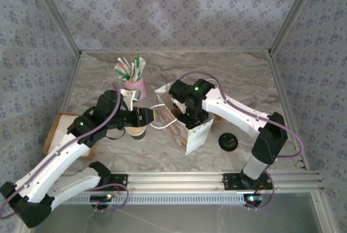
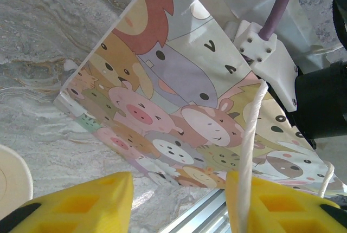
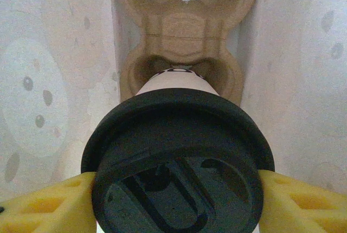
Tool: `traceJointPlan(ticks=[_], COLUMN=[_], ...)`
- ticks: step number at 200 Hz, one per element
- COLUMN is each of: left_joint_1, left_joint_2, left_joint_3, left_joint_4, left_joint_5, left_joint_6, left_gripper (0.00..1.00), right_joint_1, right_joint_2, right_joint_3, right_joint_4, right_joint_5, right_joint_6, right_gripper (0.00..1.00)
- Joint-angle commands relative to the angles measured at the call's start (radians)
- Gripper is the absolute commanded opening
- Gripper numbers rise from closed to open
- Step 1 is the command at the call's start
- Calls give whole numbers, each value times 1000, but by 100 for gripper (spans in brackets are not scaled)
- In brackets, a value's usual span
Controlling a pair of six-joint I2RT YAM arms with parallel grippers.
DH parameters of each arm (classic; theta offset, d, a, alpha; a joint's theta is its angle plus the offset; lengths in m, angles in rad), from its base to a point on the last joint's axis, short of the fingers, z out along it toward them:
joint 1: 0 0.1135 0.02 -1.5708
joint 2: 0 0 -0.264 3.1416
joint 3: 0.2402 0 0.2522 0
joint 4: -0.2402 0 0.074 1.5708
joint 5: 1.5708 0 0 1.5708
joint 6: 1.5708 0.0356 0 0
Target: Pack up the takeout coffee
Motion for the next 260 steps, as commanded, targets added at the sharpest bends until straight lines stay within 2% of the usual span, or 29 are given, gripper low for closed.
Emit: traceJointPlan(ticks=[1, 260], left_joint_1=[-7, -8], left_joint_2=[-6, -17], left_joint_3=[8, 9], left_joint_4=[24, 19], left_joint_5=[-4, -6], left_joint_6=[-6, -5], left_gripper=[48, 48], right_joint_1=[-7, -11], right_joint_2=[17, 55], right_joint_3=[13, 6], right_joint_4=[-44, -41], right_joint_5=[-15, -23], right_joint_6=[-6, -8], right_gripper=[68, 68])
